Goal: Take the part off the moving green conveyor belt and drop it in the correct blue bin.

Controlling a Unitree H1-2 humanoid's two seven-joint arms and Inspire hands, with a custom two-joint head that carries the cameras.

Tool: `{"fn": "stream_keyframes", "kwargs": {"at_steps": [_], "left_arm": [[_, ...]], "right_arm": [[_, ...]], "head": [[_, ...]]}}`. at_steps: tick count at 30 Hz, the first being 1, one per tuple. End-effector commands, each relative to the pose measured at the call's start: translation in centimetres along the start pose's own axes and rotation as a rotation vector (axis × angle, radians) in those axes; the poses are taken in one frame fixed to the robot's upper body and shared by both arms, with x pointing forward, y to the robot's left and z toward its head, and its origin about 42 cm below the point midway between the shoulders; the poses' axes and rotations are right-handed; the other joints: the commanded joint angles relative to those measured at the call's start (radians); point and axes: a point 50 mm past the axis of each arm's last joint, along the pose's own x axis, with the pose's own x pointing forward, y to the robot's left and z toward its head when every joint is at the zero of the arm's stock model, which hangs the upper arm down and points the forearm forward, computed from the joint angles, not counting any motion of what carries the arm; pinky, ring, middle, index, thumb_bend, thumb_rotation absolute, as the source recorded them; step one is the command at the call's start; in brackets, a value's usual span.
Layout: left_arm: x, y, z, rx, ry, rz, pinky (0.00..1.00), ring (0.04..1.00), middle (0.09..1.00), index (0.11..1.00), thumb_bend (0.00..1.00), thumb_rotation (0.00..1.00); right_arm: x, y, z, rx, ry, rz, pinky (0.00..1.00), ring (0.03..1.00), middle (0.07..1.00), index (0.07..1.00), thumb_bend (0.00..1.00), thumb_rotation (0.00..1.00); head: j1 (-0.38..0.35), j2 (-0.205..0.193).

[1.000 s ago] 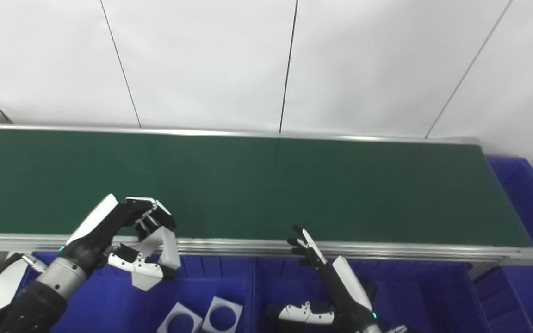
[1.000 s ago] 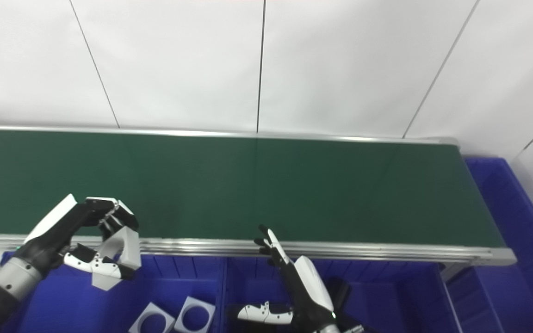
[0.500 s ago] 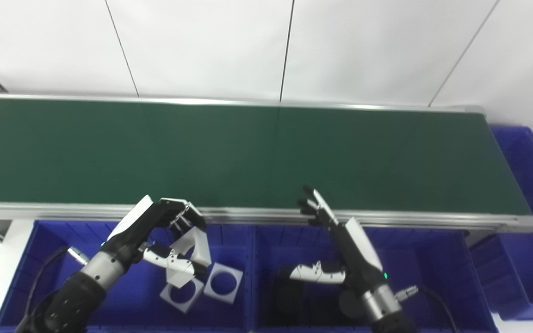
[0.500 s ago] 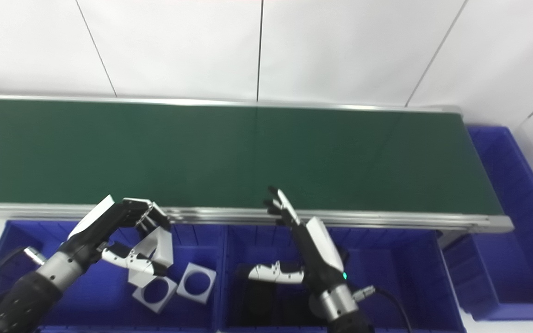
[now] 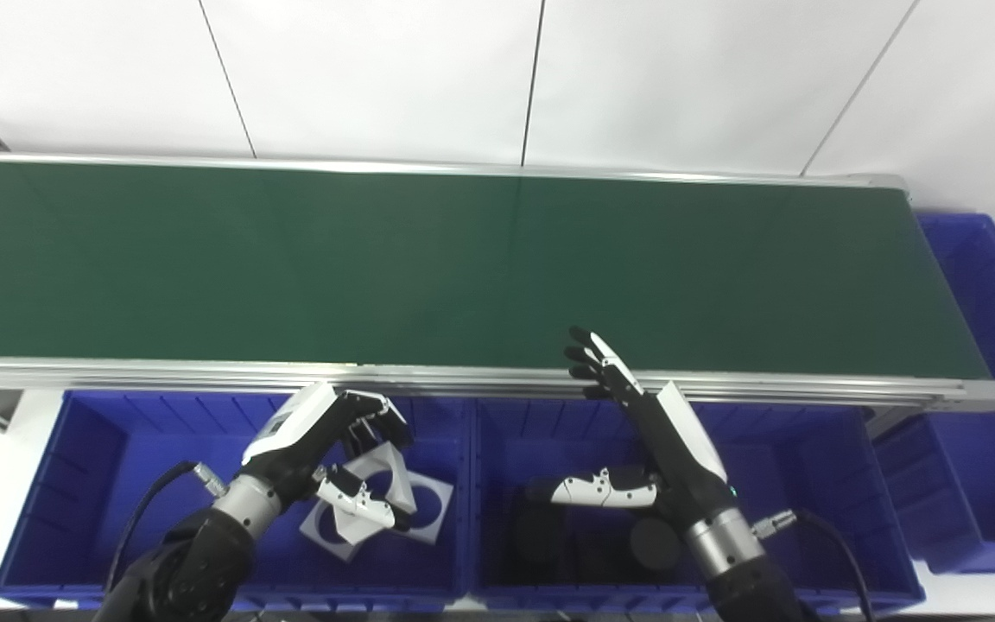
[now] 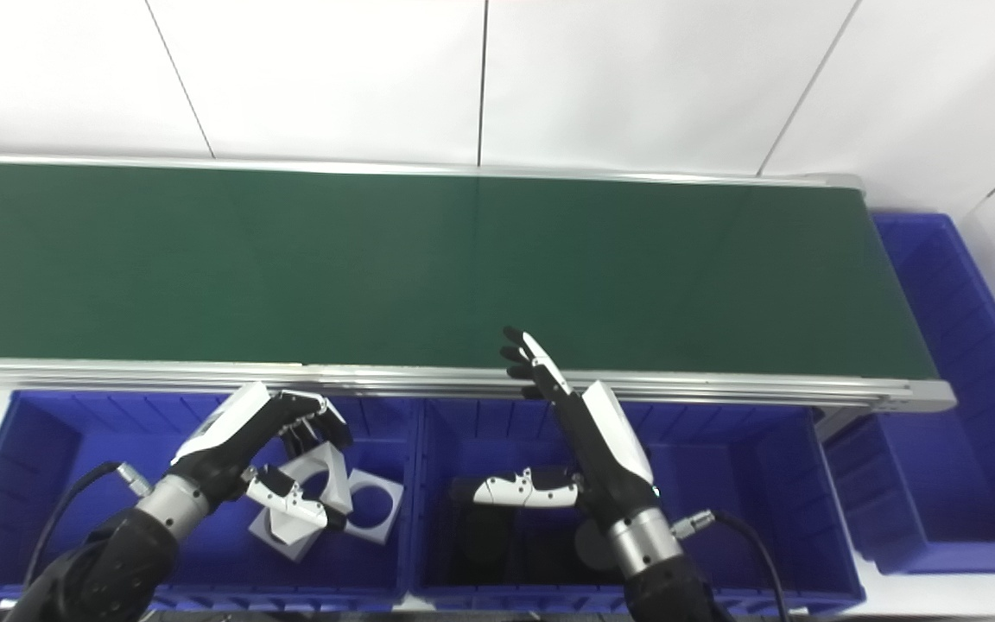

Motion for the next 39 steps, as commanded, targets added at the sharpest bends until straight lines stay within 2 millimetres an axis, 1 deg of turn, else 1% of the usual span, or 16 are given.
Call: {"fn": "stream_keyframes", "kwargs": {"at_steps": [1,2,3,4,5,7,10,14,18,21,22,25,28,33,34,39], "left_arm": [[0.2,1.1,0.7,0.076,-0.034,0.04,0.44,0.454,0.625,0.51,0.49,0.0],[0.1,1.1,0.7,0.097,-0.03,0.042,0.48,0.553,0.682,0.504,0.5,0.02],[0.1,1.2,0.7,0.108,-0.028,0.043,0.54,0.65,0.735,0.645,0.62,0.01],[-0.1,1.3,0.8,0.118,-0.025,0.043,0.56,0.683,0.753,0.693,0.66,0.0],[-0.3,1.5,0.9,0.122,-0.023,0.044,0.6,0.727,0.787,0.739,0.73,0.09],[-0.8,1.9,1.3,0.11,-0.031,0.042,0.63,0.764,0.831,0.796,0.83,0.2],[-1.7,2.6,1.5,-0.003,-0.098,0.056,0.63,0.756,0.856,0.842,0.94,0.25],[-2.2,2.7,1.3,-0.151,-0.146,0.086,0.68,0.789,0.845,0.841,0.97,0.22],[-2.4,2.2,0.8,-0.309,-0.184,0.091,0.75,0.829,0.862,0.852,1.0,0.26],[-2.2,1.8,0.5,-0.371,-0.259,0.125,0.77,0.819,0.848,0.843,1.0,0.29],[-2.2,1.7,0.4,-0.384,-0.276,0.134,0.77,0.816,0.844,0.84,1.0,0.29],[-1.9,1.0,-0.2,-0.468,-0.329,0.174,0.77,0.811,0.843,0.841,0.98,0.29],[-1.8,0.4,-0.7,-0.507,-0.347,0.203,0.75,0.803,0.837,0.841,0.97,0.28],[-2.0,-0.2,-1.1,-0.543,-0.344,0.25,0.75,0.81,0.845,0.844,0.95,0.28],[-2.0,-0.3,-1.2,-0.542,-0.342,0.255,0.75,0.808,0.844,0.844,0.95,0.27],[-2.3,-0.9,-1.5,-0.546,-0.343,0.285,0.74,0.807,0.844,0.839,0.96,0.27]], "right_arm": [[0.1,-0.6,0.9,0.002,-0.027,-0.02,0.79,0.856,0.899,0.967,0.85,0.32],[0.1,-0.6,0.9,-0.002,-0.028,-0.021,0.79,0.856,0.899,0.967,0.85,0.32],[0.1,-0.6,1.0,-0.006,-0.03,-0.022,0.79,0.851,0.895,0.964,0.85,0.32],[0.1,-0.7,1.0,-0.01,-0.027,-0.016,0.78,0.849,0.894,0.963,0.85,0.32],[0.0,-0.7,1.1,-0.013,-0.025,-0.011,0.78,0.85,0.895,0.964,0.85,0.32],[-0.1,-0.8,1.2,-0.03,-0.013,0.019,0.77,0.851,0.898,0.972,0.86,0.33],[-0.2,-0.9,1.4,-0.054,0.024,0.076,0.7,0.834,0.908,0.997,0.9,0.33],[-0.4,-0.9,1.5,-0.042,0.053,0.101,0.69,0.831,0.898,0.998,0.92,0.31],[-0.7,-1.0,1.2,-0.048,0.054,0.108,0.71,0.842,0.895,0.997,0.91,0.28],[-0.9,-1.0,1.1,-0.041,0.073,0.108,0.68,0.836,0.896,0.995,0.92,0.26],[-0.9,-1.0,1.1,-0.041,0.078,0.109,0.67,0.834,0.897,0.995,0.92,0.26],[-1.1,-0.8,0.7,-0.04,0.083,0.113,0.67,0.838,0.9,0.993,0.91,0.25],[-1.3,-0.5,0.3,-0.049,0.082,0.112,0.67,0.832,0.906,0.998,0.91,0.29],[-1.3,0.1,-0.2,-0.057,0.077,0.1,0.69,0.835,0.904,0.993,0.88,0.29],[-1.4,0.2,-0.3,-0.052,0.078,0.096,0.7,0.837,0.903,0.991,0.87,0.28],[-1.7,0.8,-0.7,-0.043,0.086,0.073,0.73,0.854,0.903,0.982,0.87,0.25]], "head": [[-0.004,0.004],[-0.008,0.005],[-0.008,0.005],[-0.018,0.008],[-0.018,0.008],[-0.035,0.017],[-0.07,0.021],[-0.062,0.014],[-0.02,-0.012],[0.01,-0.039],[0.01,-0.039],[0.002,-0.078],[-0.009,-0.099],[-0.04,-0.145],[-0.041,-0.162],[-0.038,-0.198]]}}
